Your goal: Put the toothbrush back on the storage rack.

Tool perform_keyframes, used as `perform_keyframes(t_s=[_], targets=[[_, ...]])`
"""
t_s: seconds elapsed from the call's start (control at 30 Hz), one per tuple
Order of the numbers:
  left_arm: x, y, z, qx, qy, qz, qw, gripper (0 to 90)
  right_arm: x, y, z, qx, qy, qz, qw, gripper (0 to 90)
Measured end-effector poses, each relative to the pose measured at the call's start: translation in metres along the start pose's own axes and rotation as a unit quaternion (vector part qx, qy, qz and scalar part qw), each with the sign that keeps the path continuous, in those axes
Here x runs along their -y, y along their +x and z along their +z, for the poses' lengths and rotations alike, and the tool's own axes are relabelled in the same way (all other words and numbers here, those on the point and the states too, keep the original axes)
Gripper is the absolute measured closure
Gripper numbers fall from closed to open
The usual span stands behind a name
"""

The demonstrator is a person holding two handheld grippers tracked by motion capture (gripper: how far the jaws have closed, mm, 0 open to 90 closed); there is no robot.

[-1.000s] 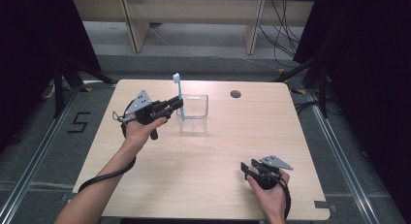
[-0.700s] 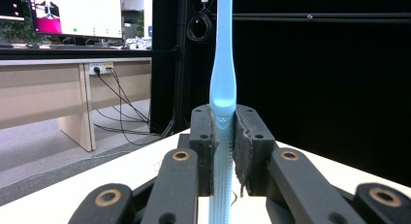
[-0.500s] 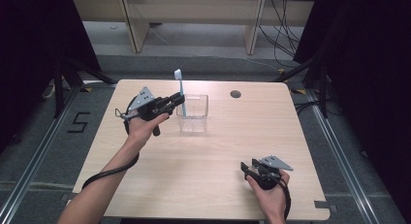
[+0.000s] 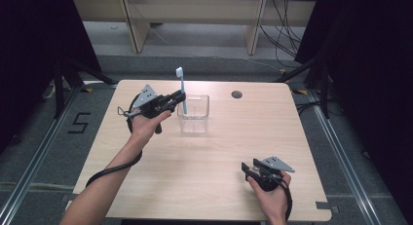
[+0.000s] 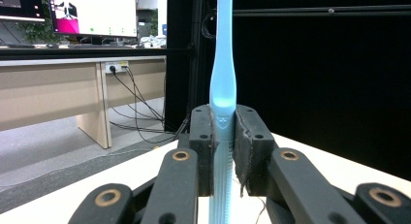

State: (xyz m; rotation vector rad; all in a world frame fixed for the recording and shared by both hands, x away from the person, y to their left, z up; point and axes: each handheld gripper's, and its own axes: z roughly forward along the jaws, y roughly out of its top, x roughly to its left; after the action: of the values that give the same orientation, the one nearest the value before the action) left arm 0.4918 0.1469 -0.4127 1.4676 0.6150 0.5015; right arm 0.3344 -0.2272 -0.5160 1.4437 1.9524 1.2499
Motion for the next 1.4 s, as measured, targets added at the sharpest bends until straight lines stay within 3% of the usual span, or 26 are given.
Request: perform_keyframes(t_s=[0.27,0.33,0.37,0.6,0.67,0.97,1.0,1.03,1.4], targets=[[0.005,0.003,0.003,-0.004,0.006,0.001,1.0,78.4,0.0,0.0,0.0,0.004,0.002,-0.003,1.0,47.8],[0.006,0.005,0.003,-0.005,0.007,0.0,1.0,78.4,0.001,0.003,0.0,0.002,0.003,0.014,0.9999,47.8],[0.007,0.005,0.003,-0.007,0.008,-0.001,0.9999,78.4,0.0,0.0,-0.001,0.01,0.0,-0.009,0.9999,47.8],[0.015,0.011,0.002,-0.012,0.014,-0.008,0.9998,78.3,0.0,0.001,-0.001,0.013,0.009,-0.01,0.9998,47.8],[0.016,0.012,0.001,-0.013,0.015,-0.008,0.9998,78.3,0.001,0.001,0.0,0.001,0.007,0.0,1.0,47.8],[0.02,0.017,0.001,-0.017,0.019,-0.01,0.9996,78.3,0.0,0.001,0.0,0.001,0.007,0.0,1.0,47.9],[0.021,0.017,0.0,-0.017,0.019,-0.01,0.9996,78.3,0.0,0.005,-0.001,0.002,0.014,0.02,0.9997,47.8],[0.022,0.018,0.0,-0.018,0.02,-0.01,0.9996,78.3,0.0,0.002,-0.001,0.009,0.009,-0.003,0.9999,47.9],[0.027,0.021,-0.002,-0.02,0.025,-0.006,0.9995,78.3,0.0,0.003,-0.001,0.006,0.006,-0.004,1.0,47.8]])
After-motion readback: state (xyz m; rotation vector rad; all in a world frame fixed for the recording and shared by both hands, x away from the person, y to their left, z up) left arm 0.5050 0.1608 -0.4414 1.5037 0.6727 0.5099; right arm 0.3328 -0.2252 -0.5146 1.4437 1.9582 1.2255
